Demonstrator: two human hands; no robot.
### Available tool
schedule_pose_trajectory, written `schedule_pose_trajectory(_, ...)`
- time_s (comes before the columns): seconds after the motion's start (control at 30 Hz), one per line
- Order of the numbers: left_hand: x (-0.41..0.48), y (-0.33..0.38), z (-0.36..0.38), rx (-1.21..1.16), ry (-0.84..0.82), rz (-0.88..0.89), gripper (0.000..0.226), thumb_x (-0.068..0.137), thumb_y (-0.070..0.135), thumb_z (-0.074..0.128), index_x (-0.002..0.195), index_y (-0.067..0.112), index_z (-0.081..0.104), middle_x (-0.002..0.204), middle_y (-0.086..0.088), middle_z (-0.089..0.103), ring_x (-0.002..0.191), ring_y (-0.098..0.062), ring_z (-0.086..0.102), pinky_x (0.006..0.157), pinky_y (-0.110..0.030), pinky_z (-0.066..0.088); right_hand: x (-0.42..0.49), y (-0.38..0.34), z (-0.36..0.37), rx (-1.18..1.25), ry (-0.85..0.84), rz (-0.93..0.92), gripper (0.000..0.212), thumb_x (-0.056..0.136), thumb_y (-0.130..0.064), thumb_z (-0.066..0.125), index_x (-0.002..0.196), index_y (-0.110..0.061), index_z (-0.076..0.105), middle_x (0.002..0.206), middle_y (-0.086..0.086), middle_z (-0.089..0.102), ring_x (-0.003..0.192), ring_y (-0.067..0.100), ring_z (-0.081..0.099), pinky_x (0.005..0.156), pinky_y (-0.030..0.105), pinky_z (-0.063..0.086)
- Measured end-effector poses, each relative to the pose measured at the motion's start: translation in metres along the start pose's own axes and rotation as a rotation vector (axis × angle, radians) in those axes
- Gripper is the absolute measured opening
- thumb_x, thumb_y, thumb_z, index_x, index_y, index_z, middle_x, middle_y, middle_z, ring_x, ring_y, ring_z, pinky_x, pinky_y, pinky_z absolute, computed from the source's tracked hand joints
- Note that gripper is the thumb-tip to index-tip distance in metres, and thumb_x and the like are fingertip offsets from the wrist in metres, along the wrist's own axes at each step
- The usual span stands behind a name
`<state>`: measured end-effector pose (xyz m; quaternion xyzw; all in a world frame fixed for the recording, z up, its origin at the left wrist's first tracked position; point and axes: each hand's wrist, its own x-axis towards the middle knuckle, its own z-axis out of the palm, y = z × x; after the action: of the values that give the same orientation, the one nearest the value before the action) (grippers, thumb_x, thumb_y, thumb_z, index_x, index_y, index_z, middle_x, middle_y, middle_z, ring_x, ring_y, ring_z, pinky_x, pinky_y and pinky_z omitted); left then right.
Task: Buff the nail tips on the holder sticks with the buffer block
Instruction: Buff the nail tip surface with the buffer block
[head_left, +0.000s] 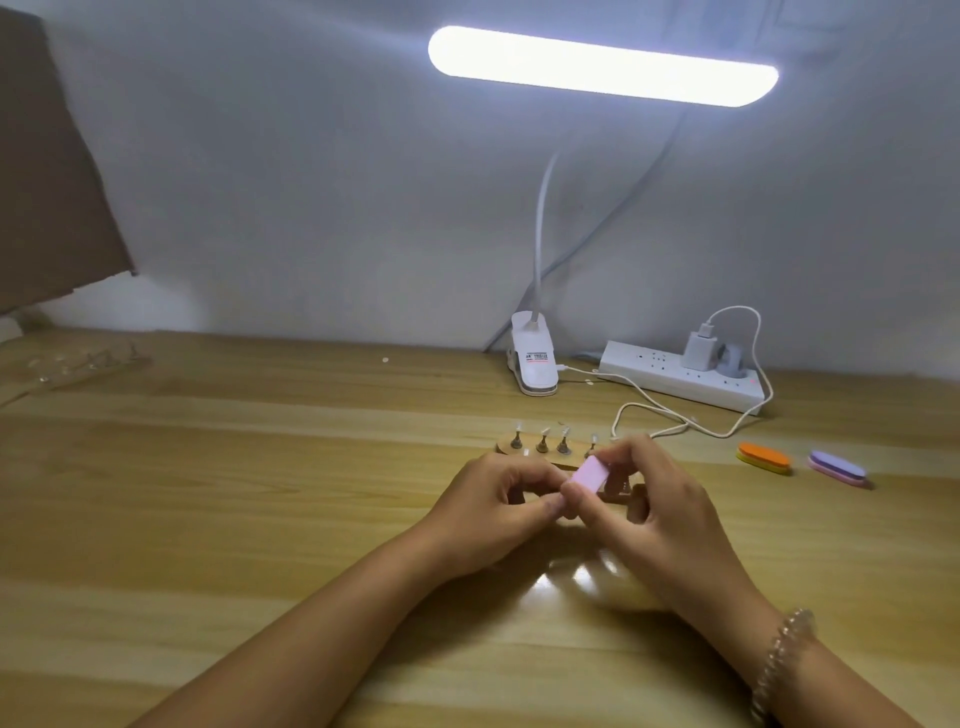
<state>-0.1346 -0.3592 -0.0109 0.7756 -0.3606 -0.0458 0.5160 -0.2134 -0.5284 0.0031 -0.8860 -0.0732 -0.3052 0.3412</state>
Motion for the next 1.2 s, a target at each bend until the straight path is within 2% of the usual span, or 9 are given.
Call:
schedule_pose_trajectory(0.17, 0.0011, -0.001, 0.0001, -0.041, 0.012, -0.013, 0.019, 0.094, 0.009, 0.064, 0.105, 0.017, 0.078, 0.076, 0.011, 0.069, 0.063, -0.018, 0.047, 0.057, -0.028, 0.037, -0.0074, -0.0048, 0.0025, -0.053, -0.06, -0.095, 0.034, 0.075, -0.054, 0.067, 0.09, -0.026, 0.053, 0.078, -0.014, 0.054, 0.058, 0.005, 0.048, 0.051, 0.013, 0.032)
schedule_pose_trajectory(0.3, 0.0012, -0.0018, -0.0012, -0.024, -0.002, 0.014, 0.016, 0.096, 0.015, 0.064, 0.106, 0.017, 0.077, 0.062, 0.024, 0.061, 0.056, -0.01, 0.042, 0.052, -0.02, 0.035, -0.0011, 0.0007, -0.001, 0.016, 0.014, 0.011, 0.032, 0.076, -0.044, 0.076, 0.087, -0.023, 0.054, 0.078, -0.014, 0.056, 0.066, 0.001, 0.053, 0.056, 0.015, 0.034)
schedule_pose_trajectory(0.43, 0.0019, -0.0018, 0.0, -0.025, 0.009, 0.002, 0.02, 0.095, 0.009, 0.064, 0.107, 0.018, 0.077, 0.071, 0.02, 0.066, 0.063, -0.015, 0.047, 0.056, -0.027, 0.038, -0.0075, -0.0019, 0.0032, -0.062, -0.039, -0.093, 0.033, 0.076, -0.047, 0.074, 0.089, -0.026, 0.052, 0.078, -0.016, 0.053, 0.061, 0.004, 0.05, 0.053, 0.014, 0.034)
schedule_pose_trajectory(0.57, 0.0019, -0.0015, -0.0002, -0.02, -0.008, 0.033, 0.016, 0.097, 0.012, 0.062, 0.101, 0.019, 0.076, 0.061, 0.026, 0.061, 0.055, -0.001, 0.045, 0.052, -0.02, 0.037, -0.003, 0.0001, 0.0008, -0.086, 0.063, 0.005, 0.033, 0.076, -0.049, 0.071, 0.089, -0.024, 0.054, 0.08, -0.016, 0.054, 0.069, 0.0, 0.053, 0.056, 0.018, 0.036)
schedule_pose_trajectory(0.7, 0.0021, -0.0038, 0.0008, -0.035, 0.007, 0.02, 0.02, 0.094, 0.008, 0.063, 0.104, 0.018, 0.077, 0.071, 0.019, 0.066, 0.062, -0.01, 0.049, 0.055, -0.024, 0.039, -0.0086, -0.0049, 0.0054, -0.146, -0.018, -0.085, 0.034, 0.077, -0.055, 0.066, 0.09, -0.026, 0.052, 0.079, -0.018, 0.051, 0.064, -0.003, 0.048, 0.052, 0.017, 0.036)
schedule_pose_trajectory(0.83, 0.0024, -0.0037, -0.0001, -0.044, 0.002, 0.039, 0.016, 0.095, 0.012, 0.064, 0.103, 0.015, 0.077, 0.073, 0.02, 0.067, 0.059, 0.0, 0.049, 0.054, -0.016, 0.039, 0.0, 0.0031, -0.0006, -0.045, 0.049, 0.034, 0.033, 0.077, -0.049, 0.069, 0.091, -0.022, 0.055, 0.083, -0.012, 0.055, 0.071, 0.004, 0.054, 0.061, 0.023, 0.043)
schedule_pose_trajectory(0.93, 0.0025, -0.0048, -0.0002, -0.028, 0.005, 0.038, 0.018, 0.095, 0.011, 0.063, 0.105, 0.017, 0.077, 0.07, 0.021, 0.065, 0.058, -0.004, 0.05, 0.054, -0.017, 0.04, -0.0042, -0.0001, 0.0023, -0.055, 0.013, -0.042, 0.032, 0.079, -0.048, 0.072, 0.091, -0.024, 0.055, 0.082, -0.017, 0.053, 0.07, -0.003, 0.053, 0.058, 0.013, 0.038)
schedule_pose_trajectory(1.1, 0.0023, -0.0033, 0.0003, -0.045, 0.007, 0.028, 0.016, 0.095, 0.011, 0.064, 0.102, 0.015, 0.077, 0.072, 0.021, 0.066, 0.058, -0.002, 0.05, 0.053, -0.017, 0.041, -0.0012, 0.0039, 0.0012, -0.035, 0.045, 0.025, 0.033, 0.079, -0.049, 0.071, 0.093, -0.023, 0.055, 0.085, -0.014, 0.056, 0.072, 0.002, 0.054, 0.061, 0.019, 0.04)
schedule_pose_trajectory(1.2, 0.0025, -0.0034, -0.0005, -0.031, 0.002, 0.026, 0.018, 0.094, 0.01, 0.063, 0.103, 0.017, 0.077, 0.074, 0.018, 0.067, 0.06, -0.01, 0.052, 0.055, -0.022, 0.043, -0.0063, -0.0005, 0.0032, -0.104, -0.008, -0.071, 0.031, 0.079, -0.049, 0.07, 0.094, -0.027, 0.054, 0.083, -0.018, 0.053, 0.068, -0.005, 0.051, 0.056, 0.012, 0.036)
